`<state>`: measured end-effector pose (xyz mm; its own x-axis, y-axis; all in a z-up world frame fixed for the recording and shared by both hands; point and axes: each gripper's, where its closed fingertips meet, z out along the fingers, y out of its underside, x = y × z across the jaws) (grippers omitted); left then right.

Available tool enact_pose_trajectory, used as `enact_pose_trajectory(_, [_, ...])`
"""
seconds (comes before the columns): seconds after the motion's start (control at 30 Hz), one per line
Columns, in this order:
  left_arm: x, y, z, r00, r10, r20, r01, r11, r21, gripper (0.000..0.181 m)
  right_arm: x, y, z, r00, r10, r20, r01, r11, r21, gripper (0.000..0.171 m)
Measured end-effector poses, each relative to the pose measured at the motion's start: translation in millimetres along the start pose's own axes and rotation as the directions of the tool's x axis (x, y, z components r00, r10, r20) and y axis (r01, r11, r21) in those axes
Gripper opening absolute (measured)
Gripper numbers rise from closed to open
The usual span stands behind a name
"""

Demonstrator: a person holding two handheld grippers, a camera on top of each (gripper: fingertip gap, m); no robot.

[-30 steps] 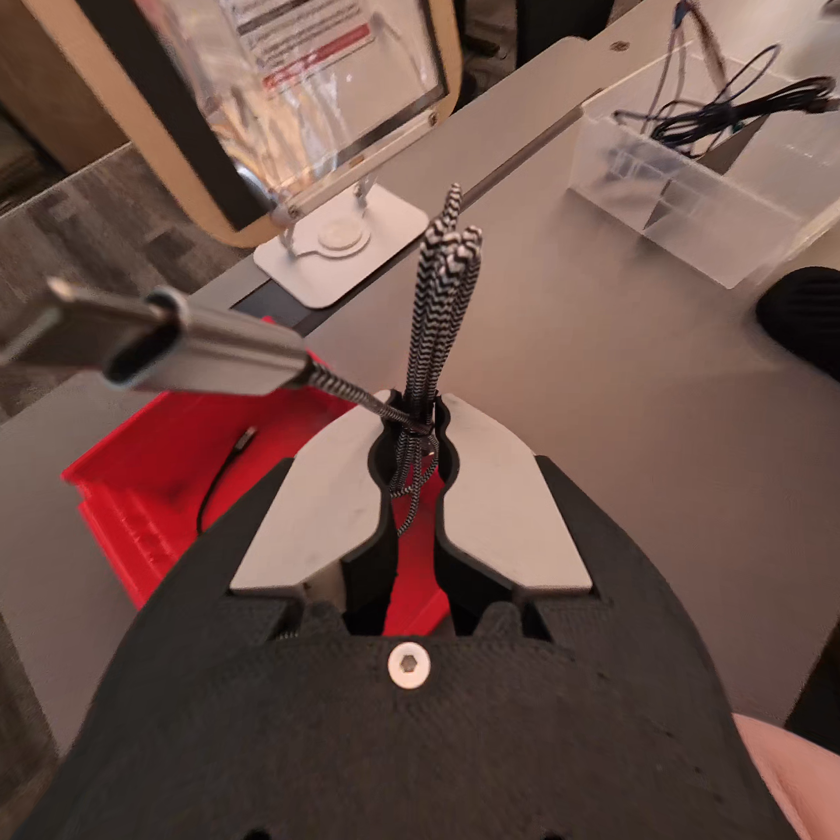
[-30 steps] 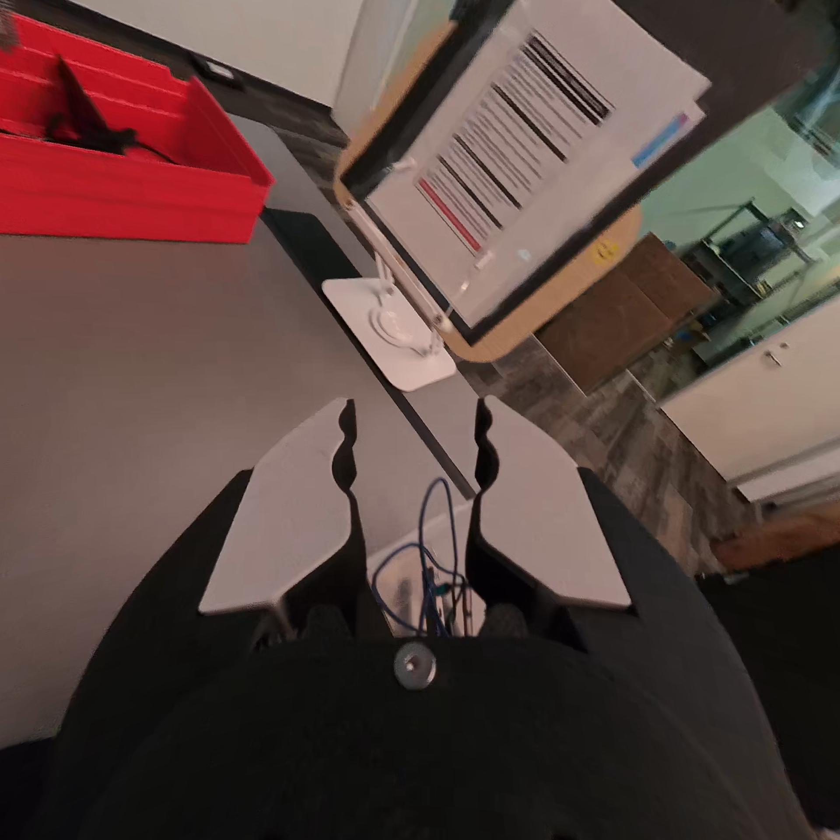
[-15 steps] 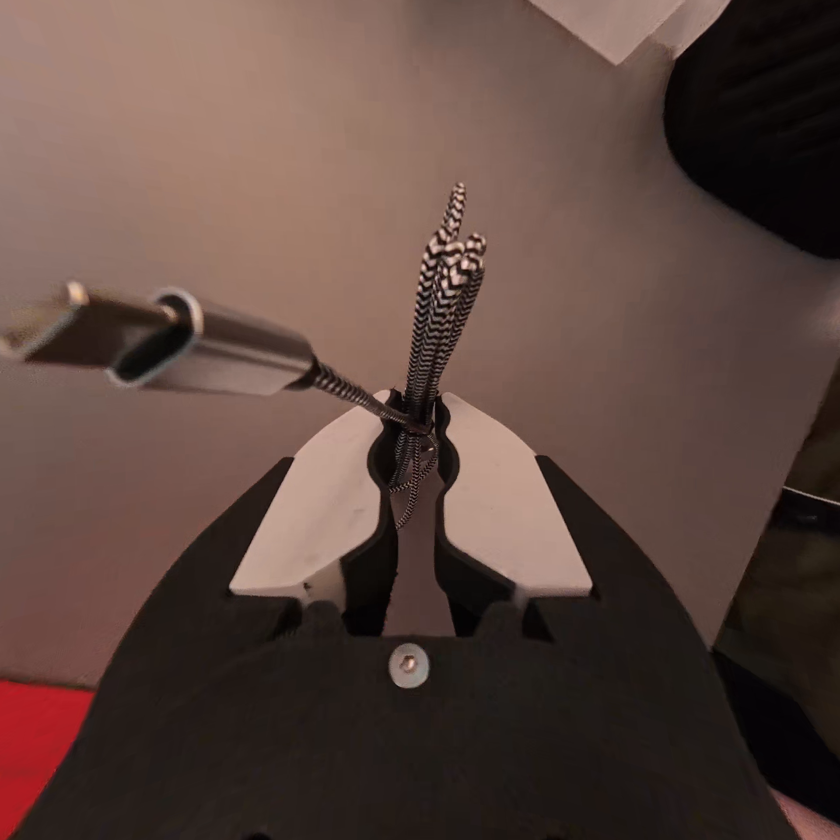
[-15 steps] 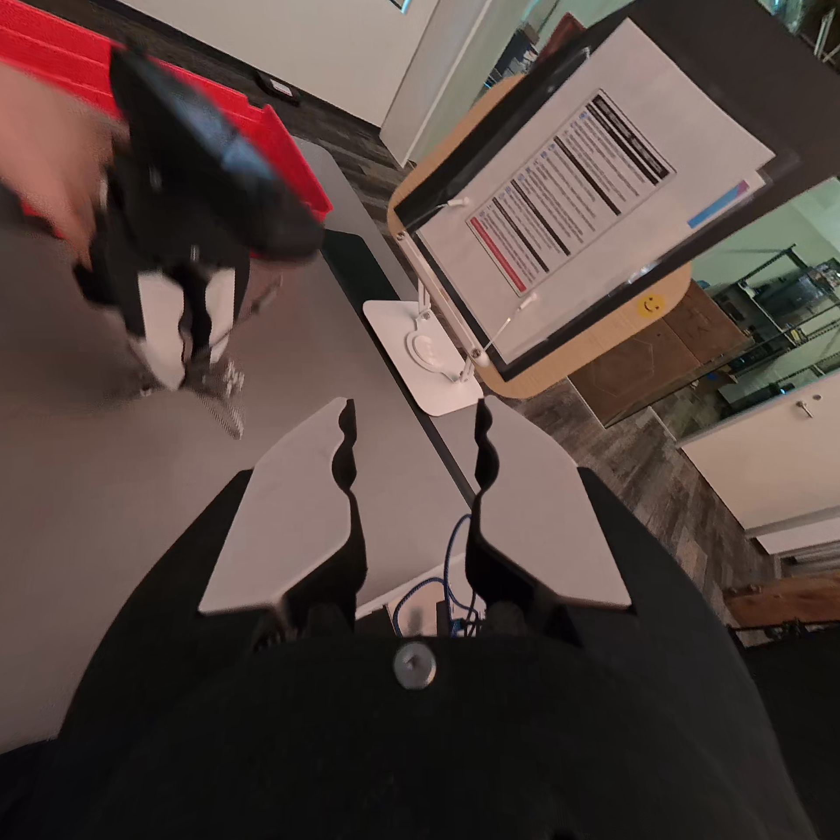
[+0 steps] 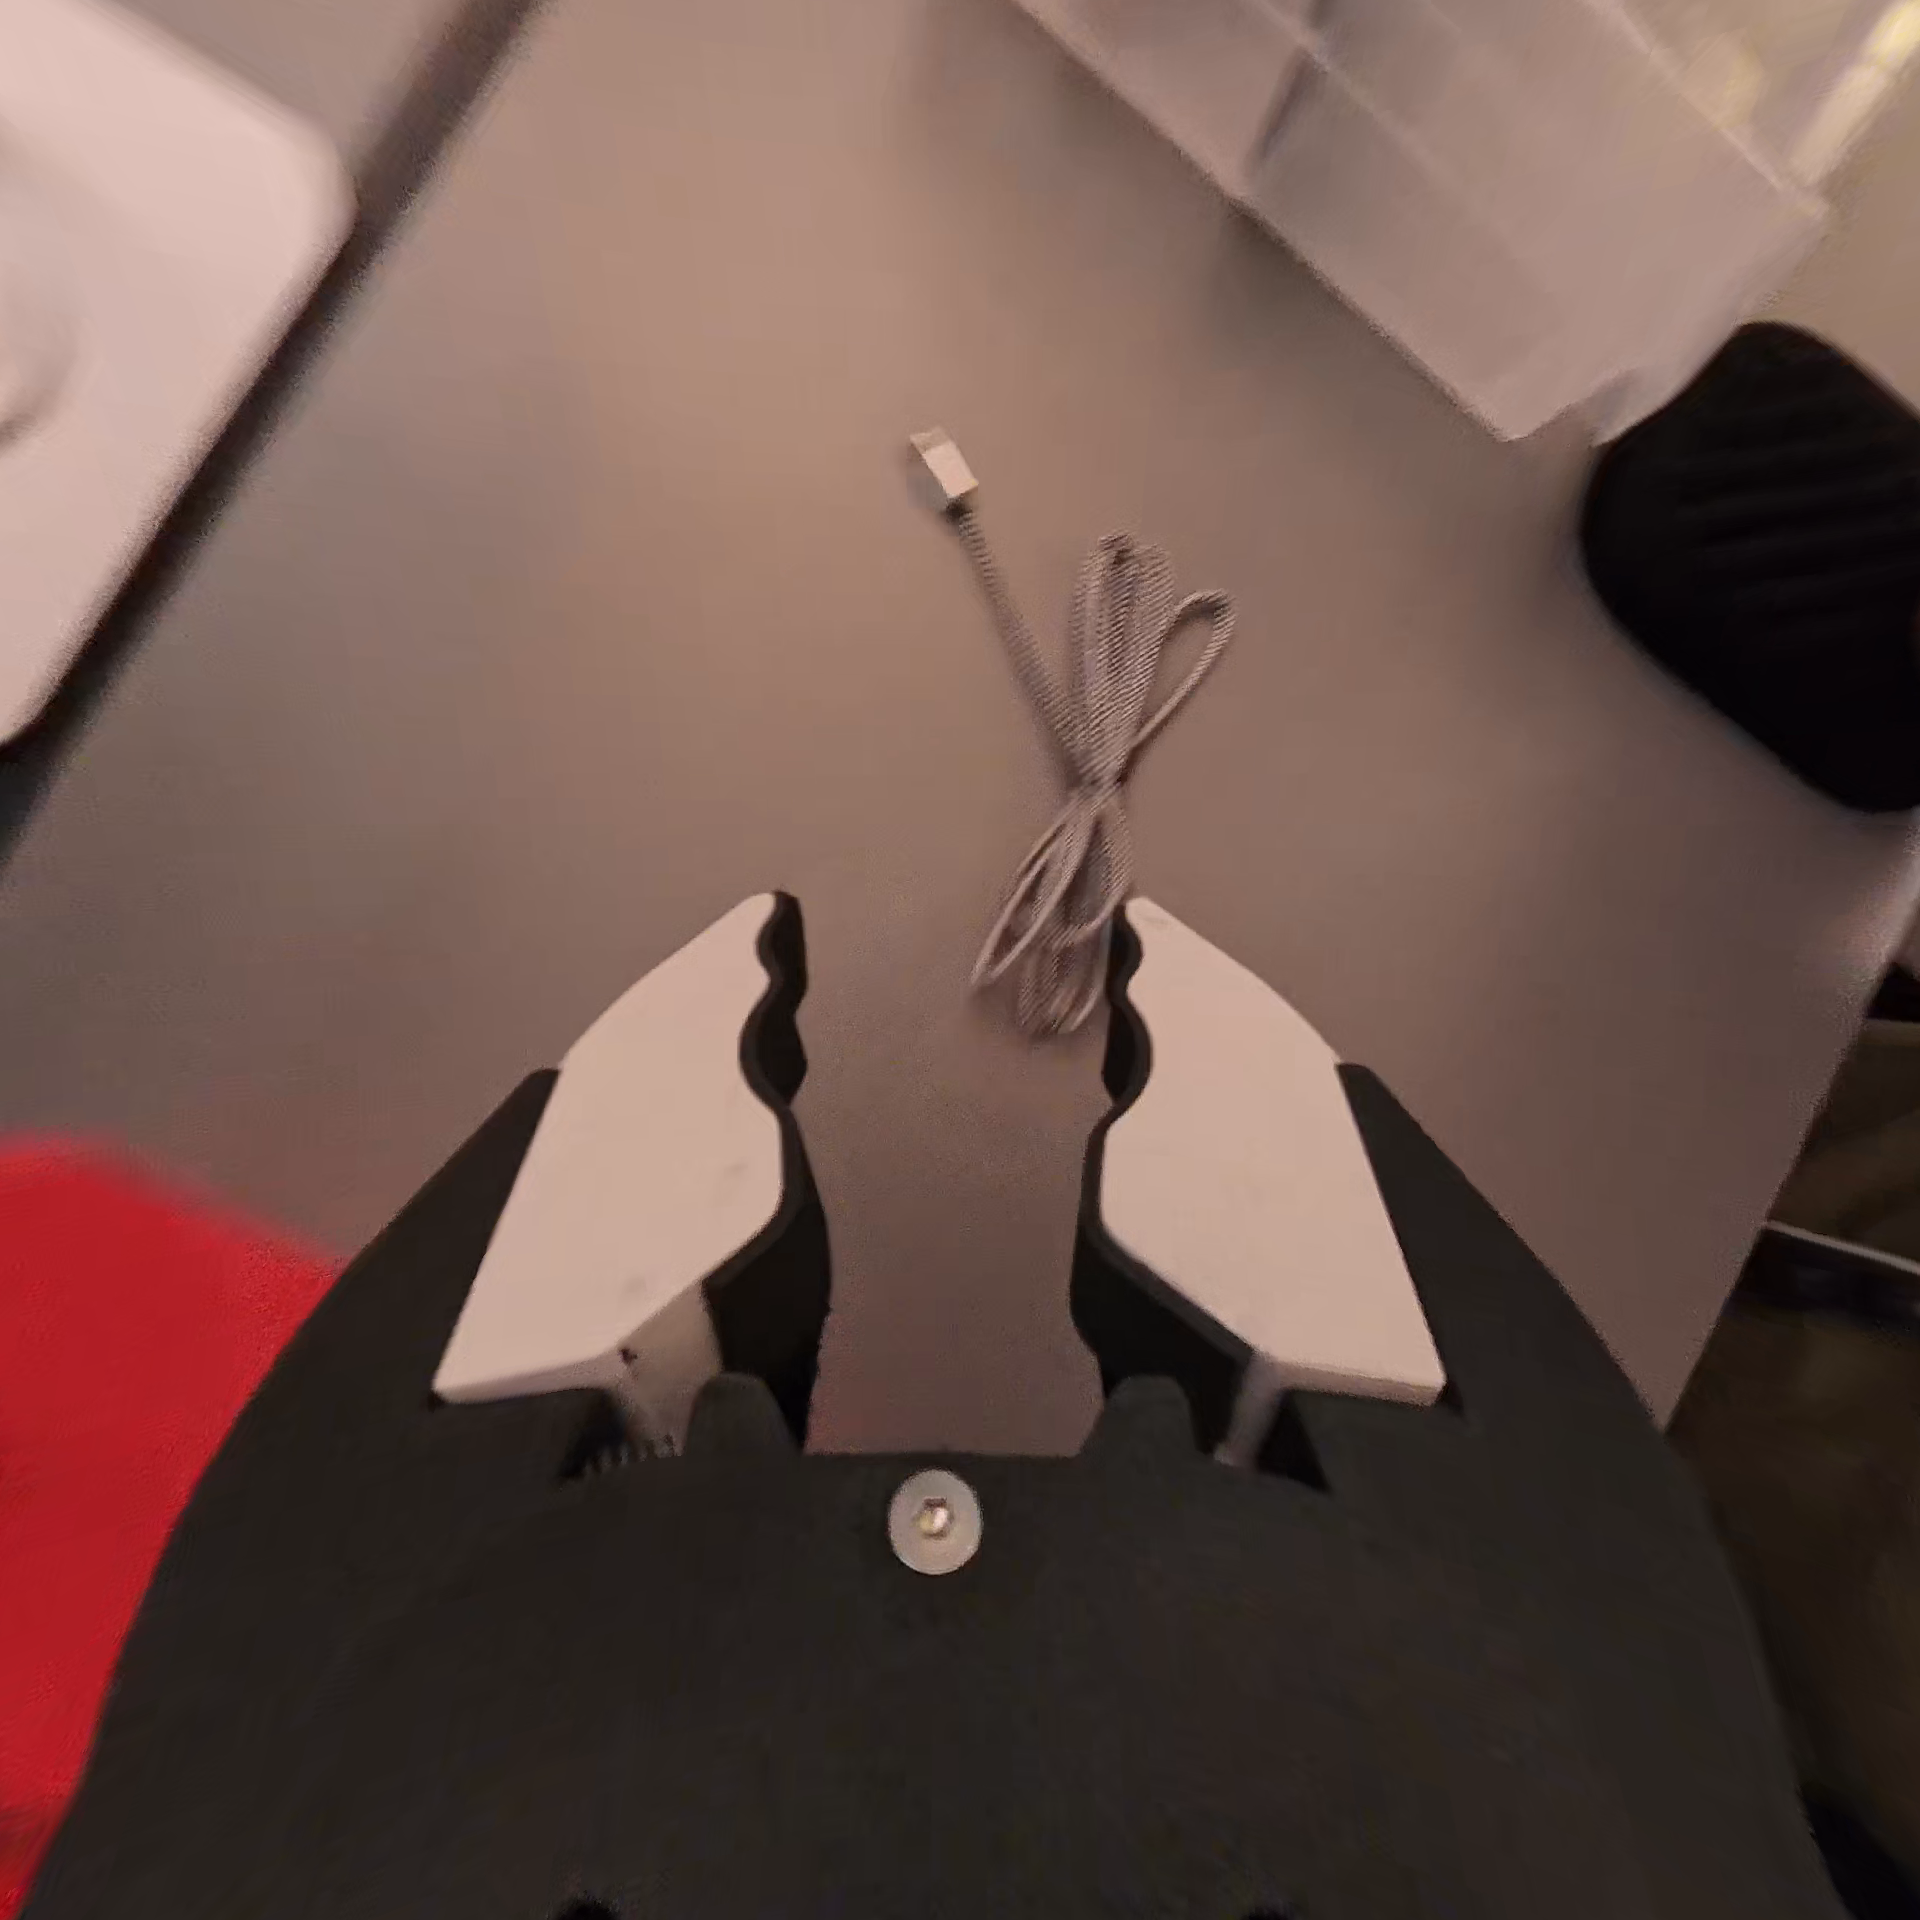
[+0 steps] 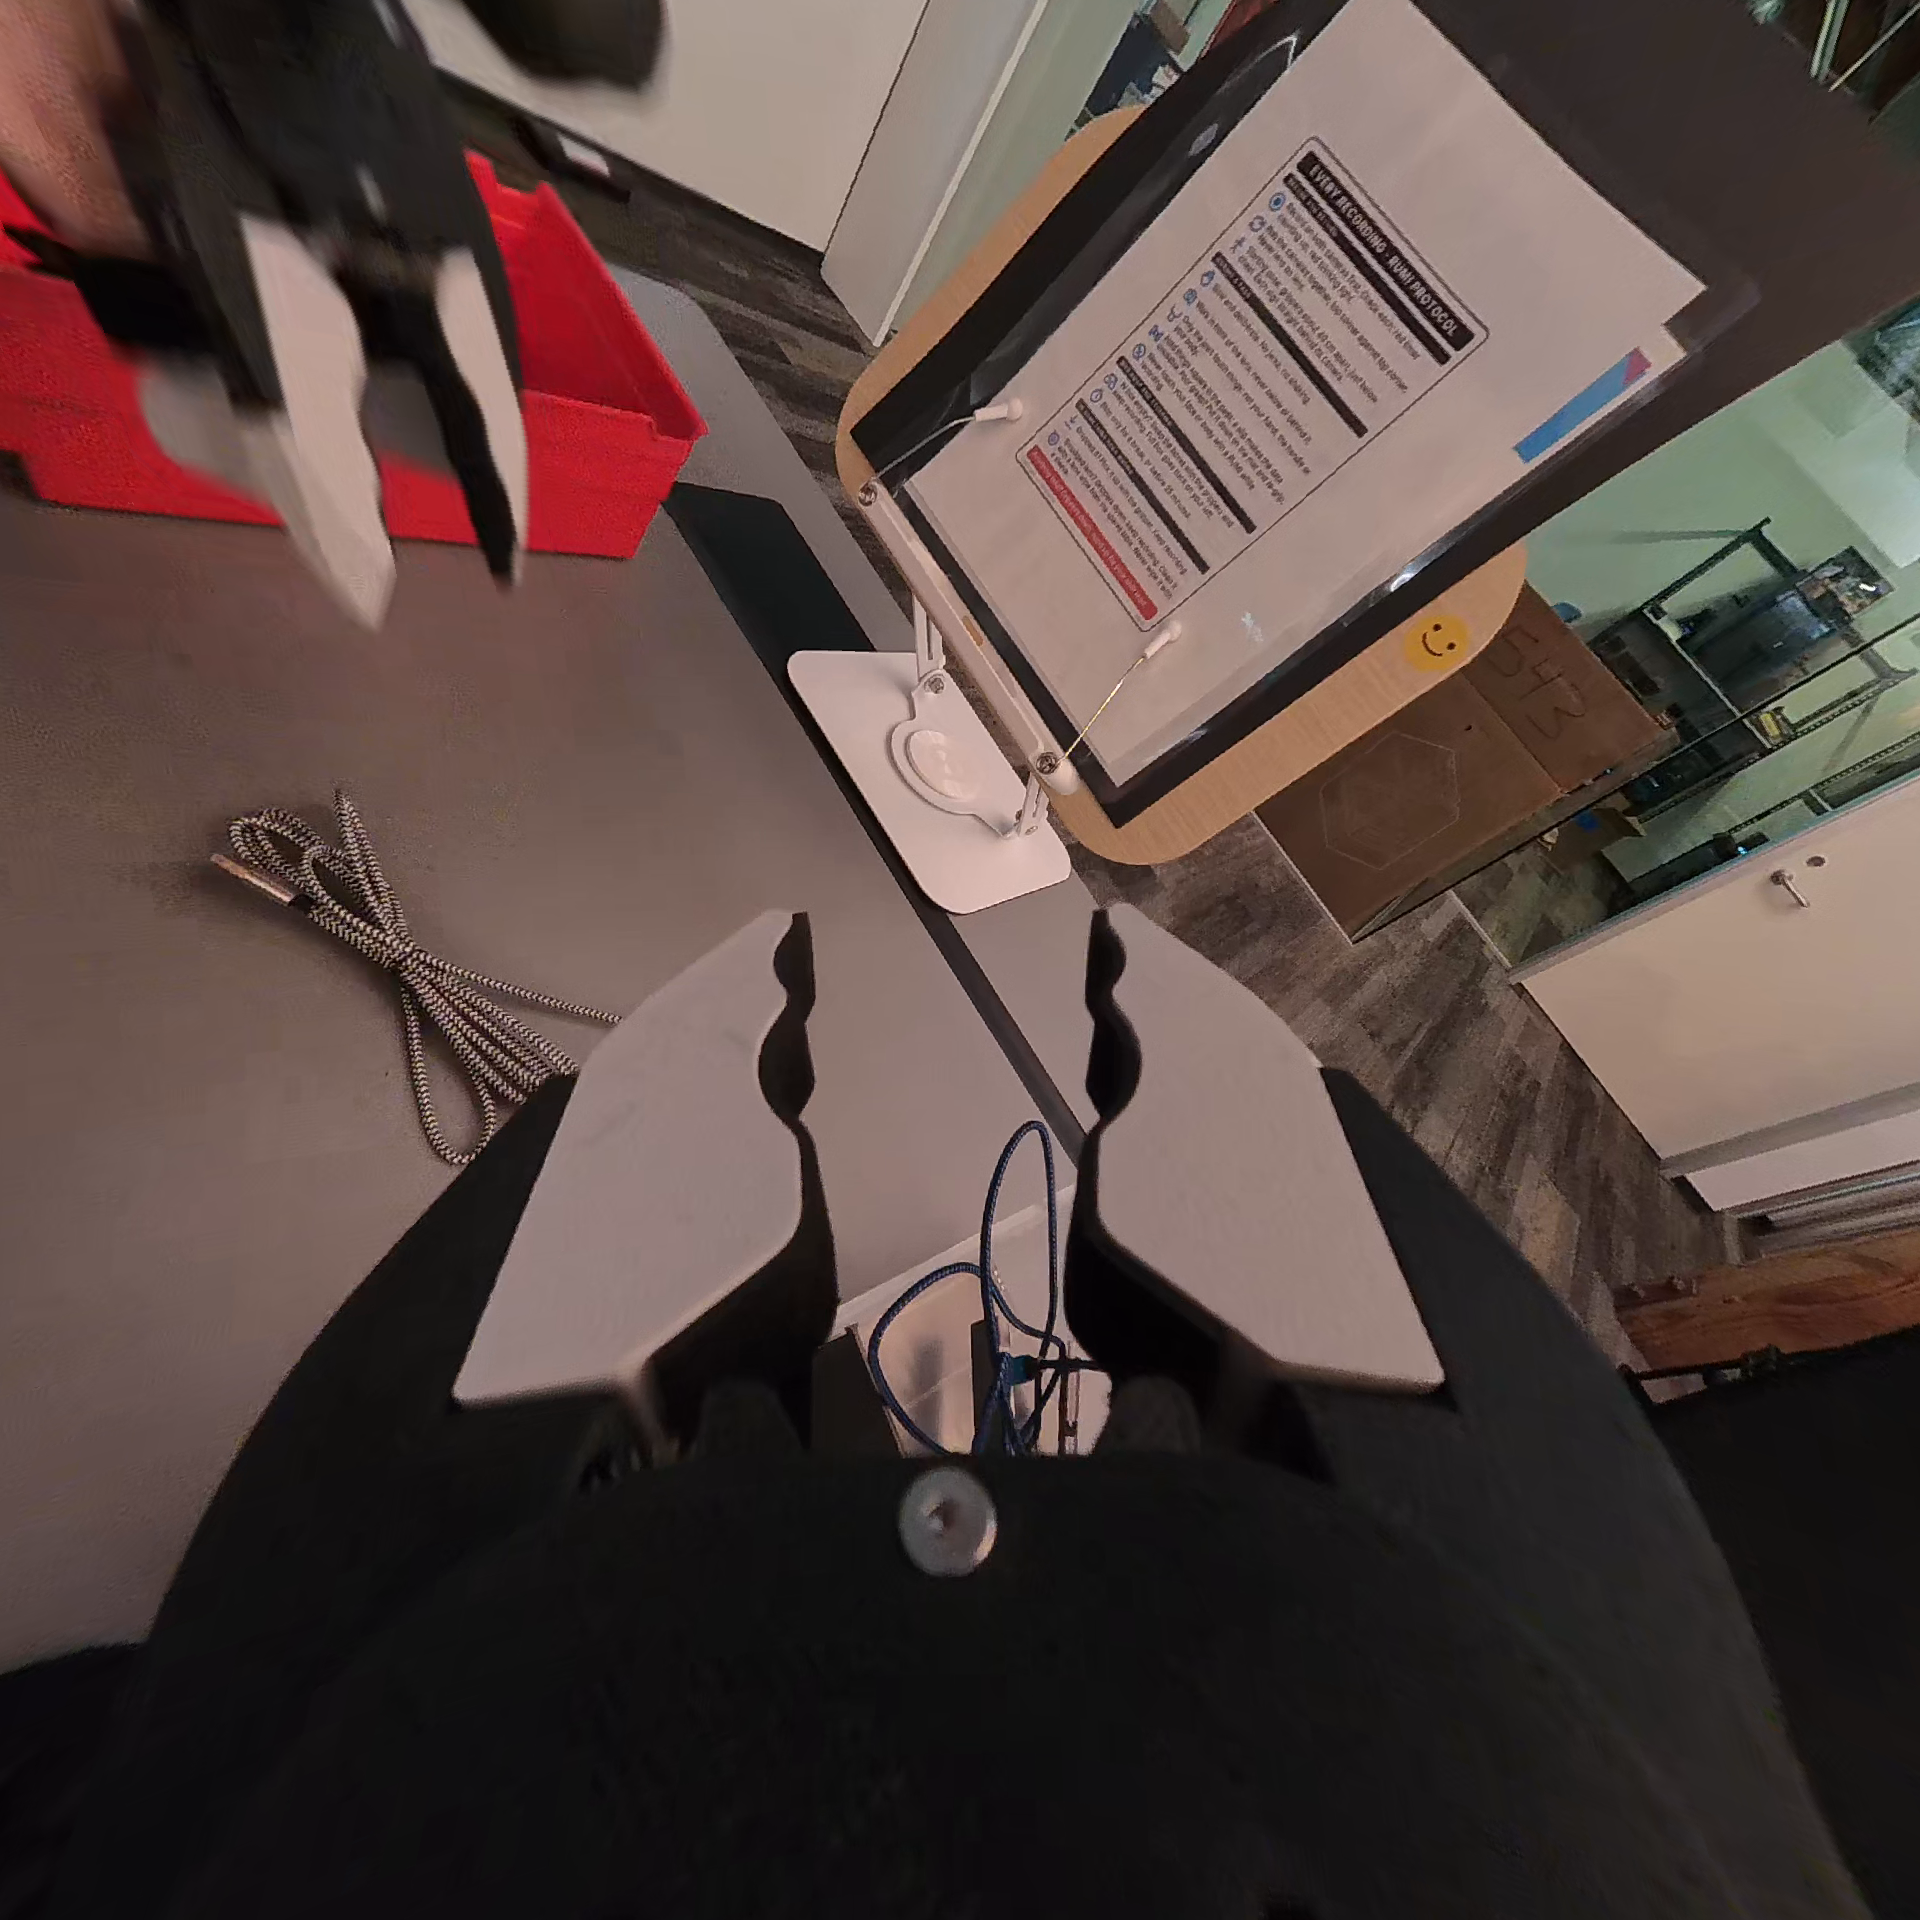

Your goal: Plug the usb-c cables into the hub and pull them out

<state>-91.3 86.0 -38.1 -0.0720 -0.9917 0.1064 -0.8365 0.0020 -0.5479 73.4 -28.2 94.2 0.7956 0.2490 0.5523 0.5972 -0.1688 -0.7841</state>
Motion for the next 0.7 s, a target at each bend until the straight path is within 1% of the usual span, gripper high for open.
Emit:
enact_pose_trajectory(0.03, [-17.7,15.9,-27.6,0.997,-0.031,0.075,0.031,1.0,-0.001,0.055,1.0,-0.3,-1.1,1.0,0.004,-0.002,-0.004,1.0,0.005,0.051])
enact_pose_trajectory(0.1, [-53.9,64.7,-76.4,0.967,-0.125,0.224,0.132,0.991,-0.016,0.055,2.7,0.0,-2.5,1.0,0.011,-0.007,-0.011,1.0,0.011,0.051])
enact_pose_trajectory(0.13, [-70.3,93.5,-94.9,0.941,-0.189,0.28,0.204,0.979,-0.024,0.056,3.2,0.8,-2.7,1.0,0.013,-0.007,-0.013,1.0,0.011,0.051])
enact_pose_trajectory(0.17, [-82.5,122.6,-107.6,0.916,-0.261,0.305,0.285,0.958,-0.034,0.056,3.6,1.6,-2.5,1.0,0.014,-0.008,-0.014,1.0,0.009,0.051])
enact_pose_trajectory(0.23, [-97.6,172.4,-114.6,0.883,-0.371,0.288,0.405,0.912,-0.069,0.056,4.0,3.4,-1.6,1.0,0.015,-0.008,-0.015,1.0,0.002,0.051])
enact_pose_trajectory(0.3, [-112.0,201.9,-106.0,0.892,-0.379,0.246,0.409,0.908,-0.085,0.056,3.5,4.3,-0.5,1.0,0.016,-0.006,-0.016,1.0,-0.002,0.051])
enact_pose_trajectory(0.33, [-115.2,207.4,-98.2,0.907,-0.372,0.198,0.392,0.917,-0.075,0.056,3.1,4.4,-0.1,1.0,0.016,-0.005,-0.016,1.0,-0.003,0.051])
enact_pose_trajectory(0.4, [-120.1,206.7,-84.4,0.922,-0.368,0.119,0.375,0.926,-0.041,0.057,1.3,4.4,0.6,1.0,0.015,0.001,-0.015,1.0,-0.004,0.051])
enact_pose_trajectory(0.47, [-121.7,203.2,-71.2,0.932,-0.354,0.078,0.358,0.933,-0.045,0.056,0.1,5.1,1.0,1.0,0.013,0.004,-0.013,1.0,-0.009,0.051])
enact_pose_trajectory(0.5, [-123.9,206.0,-64.5,0.935,-0.344,0.088,0.35,0.934,-0.075,0.057,0.1,5.6,1.1,1.0,0.013,0.004,-0.013,1.0,-0.011,0.051])
enact_pose_trajectory(0.6, [-138.8,230.0,-51.4,0.923,-0.328,0.2,0.368,0.905,-0.214,0.049,0.4,6.7,1.8,1.0,0.018,0.006,-0.018,1.0,-0.012,0.051])
enact_pose_trajectory(0.63, [-140.5,236.1,-49.1,0.921,-0.327,0.211,0.374,0.895,-0.245,0.038,0.4,7.3,2.3,1.0,0.02,0.007,-0.02,1.0,-0.014,0.051])
enact_pose_trajectory(0.67, [-140.6,238.4,-48.3,0.92,-0.332,0.208,0.379,0.89,-0.254,0.031,0.3,8.1,2.8,1.0,0.02,0.008,-0.02,1.0,-0.017,0.051])
enact_pose_trajectory(0.7, [-139.8,238.7,-50.0,0.916,-0.345,0.205,0.39,0.886,-0.252,0.03,0.3,9.0,3.3,1.0,0.019,0.008,-0.019,1.0,-0.023,0.051])
